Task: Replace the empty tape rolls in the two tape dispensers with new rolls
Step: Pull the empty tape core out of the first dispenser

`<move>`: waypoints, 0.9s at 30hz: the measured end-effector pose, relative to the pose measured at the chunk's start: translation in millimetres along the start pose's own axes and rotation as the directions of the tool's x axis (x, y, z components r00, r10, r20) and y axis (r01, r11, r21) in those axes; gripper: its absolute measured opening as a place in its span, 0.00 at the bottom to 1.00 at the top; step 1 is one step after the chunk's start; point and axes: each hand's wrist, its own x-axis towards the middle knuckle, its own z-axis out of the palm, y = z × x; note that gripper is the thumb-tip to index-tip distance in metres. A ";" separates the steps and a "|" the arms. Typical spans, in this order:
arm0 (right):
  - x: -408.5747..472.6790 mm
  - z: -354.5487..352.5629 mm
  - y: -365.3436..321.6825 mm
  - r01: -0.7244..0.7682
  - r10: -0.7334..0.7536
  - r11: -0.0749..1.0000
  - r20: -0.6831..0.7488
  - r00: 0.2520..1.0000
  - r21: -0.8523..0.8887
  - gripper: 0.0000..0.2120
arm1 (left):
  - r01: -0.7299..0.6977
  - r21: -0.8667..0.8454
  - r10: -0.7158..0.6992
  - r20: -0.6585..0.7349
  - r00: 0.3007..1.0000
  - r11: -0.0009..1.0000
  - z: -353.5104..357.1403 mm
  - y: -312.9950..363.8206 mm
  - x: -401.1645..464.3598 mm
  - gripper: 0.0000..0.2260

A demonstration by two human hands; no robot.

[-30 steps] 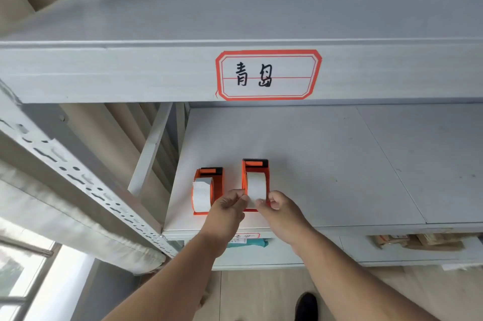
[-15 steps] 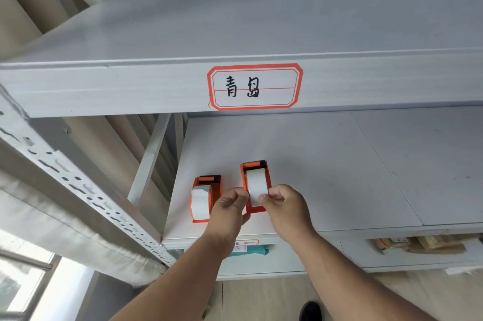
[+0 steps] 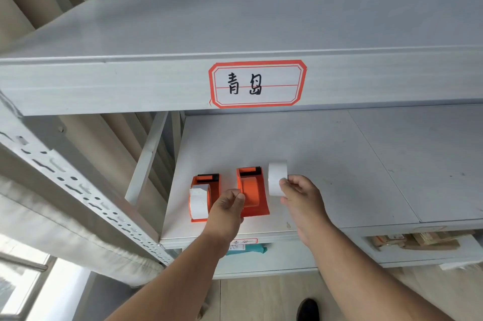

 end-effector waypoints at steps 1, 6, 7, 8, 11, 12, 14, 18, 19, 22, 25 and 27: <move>0.8 -0.9 1.2 -0.010 0.010 1.000 0.002 1.000 -0.008 0.03 | -0.001 0.034 0.001 -0.001 1.000 0.999 0.4 -2.0 2.3 0.11; 4.1 -2.5 12.9 -0.086 0.087 0.996 0.022 0.996 -0.008 0.08 | 0.010 0.148 -0.011 0.004 1.000 0.989 1.9 -13.9 13.8 0.09; 5.2 -2.9 14.7 -0.098 0.098 0.995 0.019 0.995 -0.004 0.09 | 0.014 0.159 -0.015 0.006 1.000 0.987 2.1 -16.2 16.1 0.09; 6.0 -3.4 16.0 -0.106 0.106 0.994 0.020 0.994 0.001 0.09 | 0.015 0.167 -0.016 0.004 1.000 0.986 2.2 -18.4 18.6 0.09; 7.2 -4.5 17.6 -0.120 0.120 0.993 0.025 0.993 0.007 0.09 | 0.017 0.168 -0.016 -0.010 1.000 0.986 2.9 -25.3 25.9 0.08; 7.7 -5.0 18.6 -0.126 0.126 0.992 0.029 0.992 0.007 0.09 | 0.016 0.168 -0.014 -0.012 1.000 0.986 3.3 -27.1 27.8 0.08; 7.9 -6.1 18.8 -0.137 0.137 0.990 0.042 0.990 0.010 0.09 | 0.026 0.166 -0.024 -0.015 1.000 0.986 4.6 -29.0 30.0 0.08; 6.8 -7.3 19.9 -0.170 0.166 0.985 0.078 0.983 0.036 0.09 | 0.037 0.160 -0.036 -0.013 0.999 0.986 4.6 -32.7 32.0 0.08; 5.9 -7.0 19.3 -0.174 0.170 0.984 0.084 0.982 0.041 0.08 | 0.039 0.166 -0.038 -0.012 0.999 0.985 4.1 -33.2 32.0 0.08; 3.1 -4.7 19.2 -0.183 0.177 0.981 0.094 0.980 0.064 0.06 | 0.033 0.194 -0.030 -0.018 0.999 0.980 3.2 -35.3 31.8 0.07; 0.3 -2.9 17.8 -0.195 0.188 0.978 0.097 0.977 0.077 0.05 | 0.035 0.209 -0.033 -0.012 0.999 0.977 0.8 -32.8 28.9 0.09; -2.5 -3.7 16.4 -0.205 0.196 0.975 0.101 0.975 0.083 0.05 | 0.000 0.257 0.003 -0.012 1.000 0.966 -0.8 -28.0 19.4 0.14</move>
